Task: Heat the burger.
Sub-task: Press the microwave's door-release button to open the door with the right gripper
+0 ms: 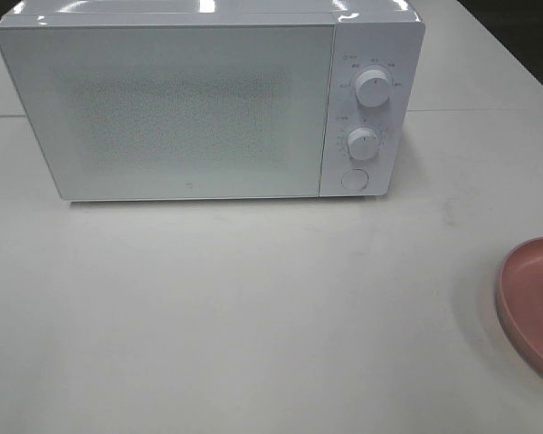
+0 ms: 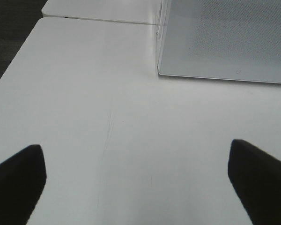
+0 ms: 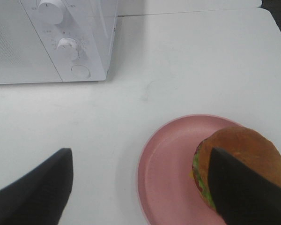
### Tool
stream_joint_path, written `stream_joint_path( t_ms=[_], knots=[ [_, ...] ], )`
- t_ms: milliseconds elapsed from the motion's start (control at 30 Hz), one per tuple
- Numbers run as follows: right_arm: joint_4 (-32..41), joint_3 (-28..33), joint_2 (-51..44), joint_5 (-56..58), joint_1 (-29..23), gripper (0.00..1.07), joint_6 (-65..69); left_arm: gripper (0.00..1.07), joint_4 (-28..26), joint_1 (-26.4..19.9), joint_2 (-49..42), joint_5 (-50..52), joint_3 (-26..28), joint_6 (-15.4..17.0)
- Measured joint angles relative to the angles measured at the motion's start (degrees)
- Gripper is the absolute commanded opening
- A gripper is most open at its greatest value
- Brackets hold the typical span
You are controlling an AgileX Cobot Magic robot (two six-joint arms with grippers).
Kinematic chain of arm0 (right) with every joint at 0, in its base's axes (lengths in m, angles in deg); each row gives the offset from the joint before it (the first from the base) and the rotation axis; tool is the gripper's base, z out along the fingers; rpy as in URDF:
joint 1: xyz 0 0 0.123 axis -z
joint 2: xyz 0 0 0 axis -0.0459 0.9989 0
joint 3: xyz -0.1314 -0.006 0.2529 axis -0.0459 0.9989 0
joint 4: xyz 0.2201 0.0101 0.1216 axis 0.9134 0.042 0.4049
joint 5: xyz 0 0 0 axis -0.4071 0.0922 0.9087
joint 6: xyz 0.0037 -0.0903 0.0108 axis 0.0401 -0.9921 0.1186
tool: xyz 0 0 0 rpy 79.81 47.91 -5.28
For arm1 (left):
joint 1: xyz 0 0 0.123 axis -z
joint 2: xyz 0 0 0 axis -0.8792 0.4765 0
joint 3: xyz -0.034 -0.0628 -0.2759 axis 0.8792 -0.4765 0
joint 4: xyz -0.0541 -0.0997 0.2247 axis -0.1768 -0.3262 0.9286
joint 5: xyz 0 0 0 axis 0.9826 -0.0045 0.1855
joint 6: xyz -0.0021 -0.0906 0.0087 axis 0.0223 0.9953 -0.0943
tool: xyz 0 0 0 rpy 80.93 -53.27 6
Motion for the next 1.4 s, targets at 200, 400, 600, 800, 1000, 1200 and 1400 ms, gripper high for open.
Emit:
stream_joint_path(
  t_ms=[200,400,600,800,1000,1200,1400],
  knots=[
    [0.0,0.0,5.44,-6.19,0.0,0.75,0.0,0.98,0.0,0.0,0.0,0.0,0.0,0.0],
    [0.0,0.0,12.32,-12.03,0.0,0.75,0.0,0.98,0.0,0.0,0.0,0.0,0.0,0.0],
    [0.0,0.0,18.62,-16.27,0.0,0.75,0.0,0.98,0.0,0.0,0.0,0.0,0.0,0.0],
    [0.0,2.06,23.03,-24.87,0.0,0.75,0.0,0.98,0.0,0.0,0.0,0.0,0.0,0.0],
    [0.0,6.82,26.36,-32.66,0.0,0.75,0.06,0.98,0.0,0.0,0.0,0.0,0.0,0.0],
    [0.0,10.14,29.34,-42.4,0.0,0.75,0.06,0.98,0.0,0.0,0.0,0.0,0.0,0.0],
    [0.0,11.63,34.78,-53.29,0.0,0.75,2.29,0.98,0.0,0.0,0.0,0.0,0.0,0.0]
  ],
)
